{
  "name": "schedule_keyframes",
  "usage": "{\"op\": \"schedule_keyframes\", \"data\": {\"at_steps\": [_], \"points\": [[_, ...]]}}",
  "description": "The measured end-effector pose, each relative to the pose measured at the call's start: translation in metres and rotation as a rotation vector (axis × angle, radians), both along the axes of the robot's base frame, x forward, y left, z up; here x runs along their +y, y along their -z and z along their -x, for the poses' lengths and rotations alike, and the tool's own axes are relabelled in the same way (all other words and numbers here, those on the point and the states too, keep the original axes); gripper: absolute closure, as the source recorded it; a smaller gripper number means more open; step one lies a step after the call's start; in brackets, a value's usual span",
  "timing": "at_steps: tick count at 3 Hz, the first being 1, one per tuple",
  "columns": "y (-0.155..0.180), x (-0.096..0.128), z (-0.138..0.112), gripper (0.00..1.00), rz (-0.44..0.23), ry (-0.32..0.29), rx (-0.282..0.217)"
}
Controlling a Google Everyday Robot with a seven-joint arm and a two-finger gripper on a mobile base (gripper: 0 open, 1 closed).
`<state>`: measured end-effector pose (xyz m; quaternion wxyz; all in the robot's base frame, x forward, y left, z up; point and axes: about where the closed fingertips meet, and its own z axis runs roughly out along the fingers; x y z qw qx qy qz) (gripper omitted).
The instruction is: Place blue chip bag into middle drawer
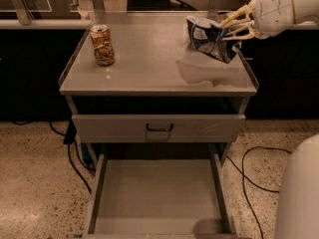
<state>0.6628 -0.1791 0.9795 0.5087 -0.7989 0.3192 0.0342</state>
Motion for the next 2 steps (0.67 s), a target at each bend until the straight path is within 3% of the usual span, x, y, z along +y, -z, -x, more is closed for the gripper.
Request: {"op": "schedule_keyframes", "data": {"at_steps": [2], "points": [[-0.038,0.039,0.046,1.00,-0.047,0.061,-0.022]]}}
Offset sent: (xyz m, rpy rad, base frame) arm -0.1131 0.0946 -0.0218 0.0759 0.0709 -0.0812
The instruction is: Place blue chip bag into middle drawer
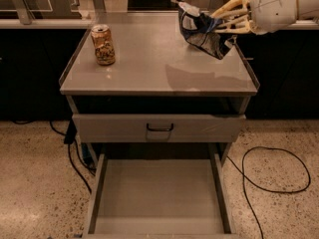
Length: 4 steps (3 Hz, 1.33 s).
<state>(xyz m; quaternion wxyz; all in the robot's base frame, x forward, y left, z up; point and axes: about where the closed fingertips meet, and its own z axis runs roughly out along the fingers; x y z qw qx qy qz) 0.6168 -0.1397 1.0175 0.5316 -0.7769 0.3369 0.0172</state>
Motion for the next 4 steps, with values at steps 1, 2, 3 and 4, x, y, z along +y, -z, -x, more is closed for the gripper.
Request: {"op": "schedule_keyframes", "data": {"at_steps": [1,2,3,4], "points": [[0.020,0.027,0.035,1.00,-0.041,0.010,-0.004],[0.074,0.046,0.056,1.00,-0.088,-0.008,0.073],[0.090,0.054,0.063,1.00,-0.082,-0.023,0.107],[0.090,0.054,0.063,1.00,-0.082,-0.023,0.107]]}}
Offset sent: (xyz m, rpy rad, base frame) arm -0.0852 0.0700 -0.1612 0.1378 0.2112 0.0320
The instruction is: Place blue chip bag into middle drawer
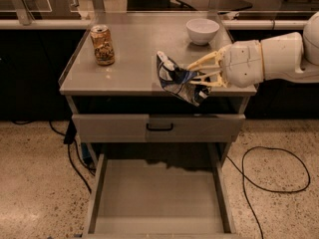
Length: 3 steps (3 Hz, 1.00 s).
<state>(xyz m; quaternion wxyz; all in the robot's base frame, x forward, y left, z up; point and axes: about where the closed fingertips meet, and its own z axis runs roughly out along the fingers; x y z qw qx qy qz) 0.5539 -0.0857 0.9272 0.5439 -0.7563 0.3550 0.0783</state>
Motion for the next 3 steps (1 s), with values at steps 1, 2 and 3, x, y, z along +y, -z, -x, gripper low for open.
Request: {"op": "schedule_keyframes", "data": {"at_steps": [1,2,3], "points": [[0.007,0.000,0.006,1.00,-0.003,0.002,0.009],[0.066,0.000,0.054,1.00,-0.043,0.037,0.067],[0.124,0.004,0.093,1.00,-0.054,0.048,0.149]]}}
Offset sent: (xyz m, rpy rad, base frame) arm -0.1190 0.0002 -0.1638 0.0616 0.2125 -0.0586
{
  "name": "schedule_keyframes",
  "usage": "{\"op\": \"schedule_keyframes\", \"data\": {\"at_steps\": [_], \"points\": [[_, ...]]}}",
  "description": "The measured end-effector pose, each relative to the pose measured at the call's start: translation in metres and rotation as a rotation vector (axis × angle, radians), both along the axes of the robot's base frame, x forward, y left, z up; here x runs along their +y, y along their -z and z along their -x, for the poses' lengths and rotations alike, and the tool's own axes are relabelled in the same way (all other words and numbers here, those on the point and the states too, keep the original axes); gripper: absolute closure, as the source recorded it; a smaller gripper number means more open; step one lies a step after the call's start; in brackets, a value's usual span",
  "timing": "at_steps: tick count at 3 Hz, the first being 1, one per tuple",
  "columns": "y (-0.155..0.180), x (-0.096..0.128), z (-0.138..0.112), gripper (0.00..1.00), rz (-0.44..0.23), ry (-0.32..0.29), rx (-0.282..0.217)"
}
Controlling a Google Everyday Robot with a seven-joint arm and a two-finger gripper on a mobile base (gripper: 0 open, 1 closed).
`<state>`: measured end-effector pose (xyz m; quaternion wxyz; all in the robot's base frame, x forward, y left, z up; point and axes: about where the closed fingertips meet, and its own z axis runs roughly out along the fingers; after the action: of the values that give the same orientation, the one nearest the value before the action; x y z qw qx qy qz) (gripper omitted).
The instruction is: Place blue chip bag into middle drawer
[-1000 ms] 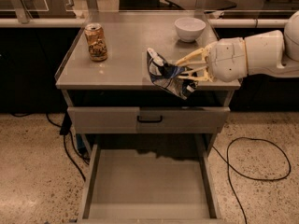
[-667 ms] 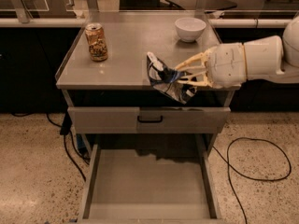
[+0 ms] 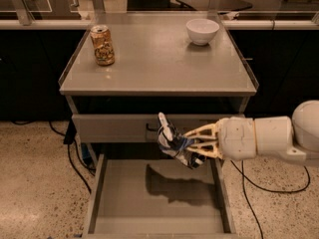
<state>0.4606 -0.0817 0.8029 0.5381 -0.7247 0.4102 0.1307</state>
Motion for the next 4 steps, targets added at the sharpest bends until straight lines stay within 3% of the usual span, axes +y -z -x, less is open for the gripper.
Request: {"op": "schedule_keyframes", "data": {"at_steps": [1,2,3,4], "points": [[0.054,0.004,0.024,1.00,0.039,0.006,0.036],[0.108,0.001,0.024,1.00,0.092,0.021,0.023],[0.174,-0.009,0.028,1.00,0.099,0.063,0.058],[0.174,-0.009,0.028,1.00,0.099,0.063,0.058]]}}
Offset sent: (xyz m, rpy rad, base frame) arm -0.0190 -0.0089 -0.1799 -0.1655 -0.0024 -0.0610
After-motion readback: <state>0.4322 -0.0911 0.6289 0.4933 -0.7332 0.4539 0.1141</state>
